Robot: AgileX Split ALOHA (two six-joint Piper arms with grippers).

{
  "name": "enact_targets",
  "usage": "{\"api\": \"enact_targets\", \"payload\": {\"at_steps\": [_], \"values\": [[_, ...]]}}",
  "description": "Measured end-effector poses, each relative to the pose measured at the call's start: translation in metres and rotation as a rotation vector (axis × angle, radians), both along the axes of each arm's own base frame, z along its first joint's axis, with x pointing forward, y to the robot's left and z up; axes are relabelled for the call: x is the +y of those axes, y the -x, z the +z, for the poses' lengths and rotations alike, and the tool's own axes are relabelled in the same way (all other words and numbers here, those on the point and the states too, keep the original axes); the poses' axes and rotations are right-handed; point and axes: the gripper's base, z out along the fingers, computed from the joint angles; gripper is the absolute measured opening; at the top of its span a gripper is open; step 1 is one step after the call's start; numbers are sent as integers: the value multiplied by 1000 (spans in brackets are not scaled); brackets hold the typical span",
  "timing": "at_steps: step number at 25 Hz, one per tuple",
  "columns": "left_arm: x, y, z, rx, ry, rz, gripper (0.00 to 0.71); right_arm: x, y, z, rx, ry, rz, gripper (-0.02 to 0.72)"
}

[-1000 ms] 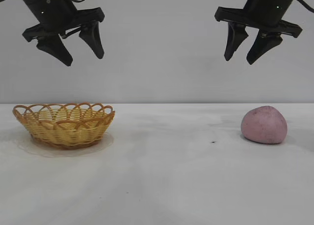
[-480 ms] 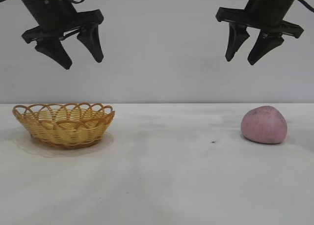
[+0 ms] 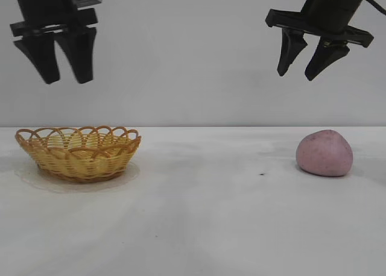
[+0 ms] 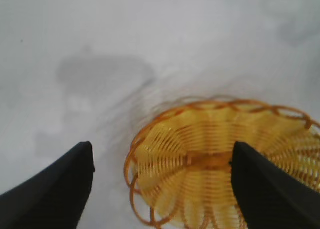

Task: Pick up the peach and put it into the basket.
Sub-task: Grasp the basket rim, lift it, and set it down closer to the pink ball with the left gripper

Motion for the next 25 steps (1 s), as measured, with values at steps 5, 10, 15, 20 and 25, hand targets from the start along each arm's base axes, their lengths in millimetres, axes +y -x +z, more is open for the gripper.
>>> {"api": "enact_targets", "payload": {"at_steps": [5, 10, 15, 20, 25], "values": [[-2, -10, -20, 34, -11, -33, 506, 0, 0, 0, 4, 0, 1, 361], [-5, -22, -34, 41, -11, -35, 506, 0, 1, 0, 6, 0, 2, 361], [-6, -29, -48, 57, -15, -40, 506, 0, 1, 0, 7, 2, 4, 361], [-7, -36, -54, 54, -15, -48, 506, 0, 1, 0, 7, 2, 4, 361], [-8, -41, -63, 62, -17, -53, 506, 0, 1, 0, 8, 2, 4, 361]]}}
